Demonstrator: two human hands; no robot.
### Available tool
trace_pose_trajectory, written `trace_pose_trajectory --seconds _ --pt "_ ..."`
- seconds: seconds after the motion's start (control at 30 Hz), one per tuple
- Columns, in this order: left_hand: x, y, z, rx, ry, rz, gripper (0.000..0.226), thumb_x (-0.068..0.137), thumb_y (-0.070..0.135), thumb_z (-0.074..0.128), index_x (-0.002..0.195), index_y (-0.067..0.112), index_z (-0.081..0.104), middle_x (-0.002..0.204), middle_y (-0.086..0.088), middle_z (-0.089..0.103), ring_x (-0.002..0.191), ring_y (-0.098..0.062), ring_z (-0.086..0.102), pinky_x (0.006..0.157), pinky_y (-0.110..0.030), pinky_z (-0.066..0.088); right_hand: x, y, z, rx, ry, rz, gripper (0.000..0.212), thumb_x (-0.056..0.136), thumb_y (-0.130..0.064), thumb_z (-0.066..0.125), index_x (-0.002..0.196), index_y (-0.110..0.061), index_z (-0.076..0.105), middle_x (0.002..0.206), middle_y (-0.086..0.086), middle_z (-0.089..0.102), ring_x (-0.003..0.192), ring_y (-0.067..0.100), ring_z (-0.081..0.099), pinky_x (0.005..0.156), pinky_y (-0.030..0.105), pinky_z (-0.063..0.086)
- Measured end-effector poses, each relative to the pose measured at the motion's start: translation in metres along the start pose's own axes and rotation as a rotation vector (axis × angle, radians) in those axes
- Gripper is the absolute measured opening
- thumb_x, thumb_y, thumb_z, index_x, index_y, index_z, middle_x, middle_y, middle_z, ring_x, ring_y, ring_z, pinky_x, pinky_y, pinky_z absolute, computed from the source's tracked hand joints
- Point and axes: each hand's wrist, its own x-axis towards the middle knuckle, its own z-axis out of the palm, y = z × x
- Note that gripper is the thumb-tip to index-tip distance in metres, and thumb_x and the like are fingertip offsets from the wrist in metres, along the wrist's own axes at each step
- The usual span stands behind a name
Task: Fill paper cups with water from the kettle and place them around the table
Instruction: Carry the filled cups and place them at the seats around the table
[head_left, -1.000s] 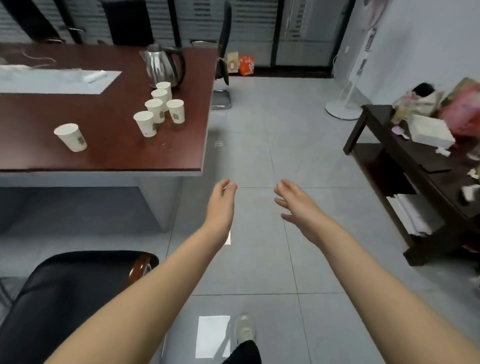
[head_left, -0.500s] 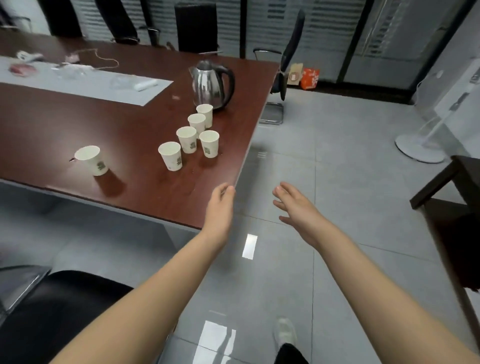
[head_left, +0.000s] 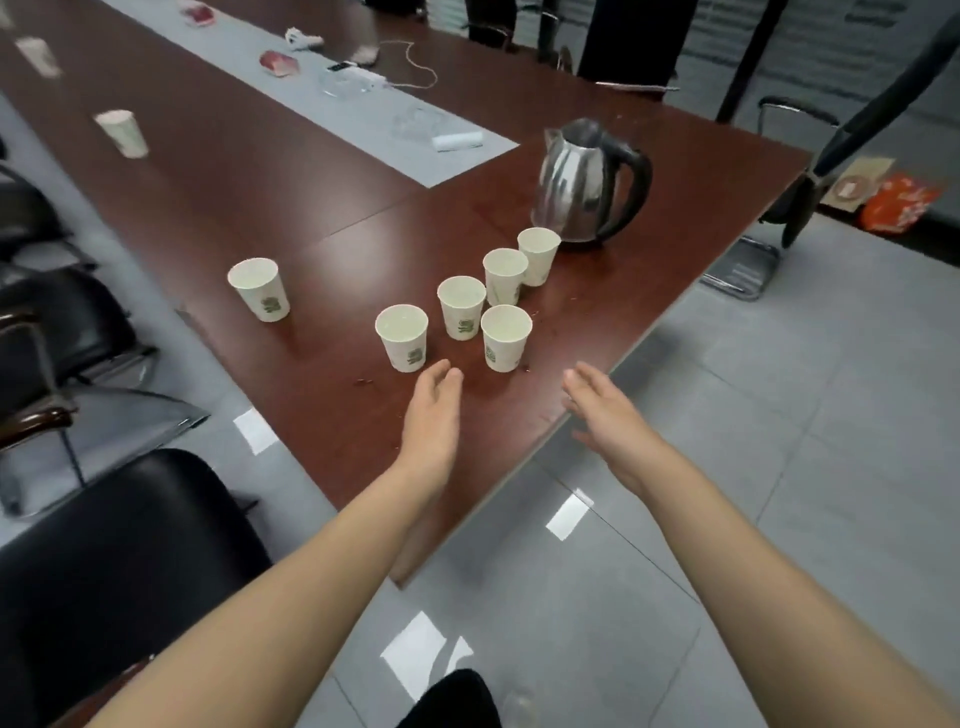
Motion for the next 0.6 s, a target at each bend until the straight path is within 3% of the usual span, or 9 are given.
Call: trace_pose_trajectory --seconds 0.1,0.23,0.4,0.5,0.6 --pt "0.018 -0.001 0.004 -0.002 0.124 0.016 0.038 0.099 0.029 0.045 0.134 0.016 0.047 0.126 0.006 0.053 0.115 -0.009 0.049 0.1 -0.021 0.034 0.032 -0.005 0.004 0.009 -0.071 0.003 0.069 0.093 -0.042 0.055 0.151 -0.025 0.021 0.144 -0.009 0.039 0.132 0.007 0.039 0.112 0.031 0.028" --pt "0.044 -0.012 0.006 0.012 0.317 0.044 0.038 0.1 0.03 0.042 0.135 0.017 0.044 0.122 0.012 0.048 0.112 -0.002 0.041 0.092 -0.015 0.027 0.076 -0.005 0.011 -0.017 -0.097 0.002 0.087 0.087 -0.035 0.066 0.153 -0.022 0.012 0.156 0.001 0.029 0.139 0.015 0.034 0.107 0.03 0.029" --pt "0.094 -0.027 0.004 -0.038 0.424 0.001 0.059 0.097 0.037 0.046 0.148 0.017 0.024 0.154 0.003 0.027 0.14 -0.008 0.025 0.11 -0.021 0.018 0.129 -0.01 0.022 -0.087 -0.083 -0.082 0.11 0.075 -0.024 0.08 0.153 -0.019 0.003 0.16 0.002 0.015 0.145 0.014 0.021 0.115 0.032 0.024" --pt "0.12 -0.033 0.001 -0.085 0.438 -0.043 0.073 0.092 0.038 0.056 0.15 0.018 0.017 0.156 0.001 0.022 0.142 -0.007 0.021 0.112 -0.023 0.016 0.154 -0.012 0.03 -0.136 -0.132 -0.081 0.13 0.056 -0.035 0.087 0.153 -0.021 0.002 0.159 0.0 0.016 0.144 0.011 0.022 0.117 0.042 0.026" --pt "0.145 -0.039 -0.002 -0.095 0.401 -0.088 0.085 0.087 0.035 0.065 0.151 0.019 0.012 0.157 0.002 0.02 0.142 -0.008 0.02 0.115 -0.027 0.017 0.178 -0.013 0.037 -0.178 -0.162 -0.082 0.132 0.052 -0.033 0.088 0.153 -0.023 0.003 0.159 -0.002 0.018 0.143 0.012 0.023 0.118 0.039 0.023"
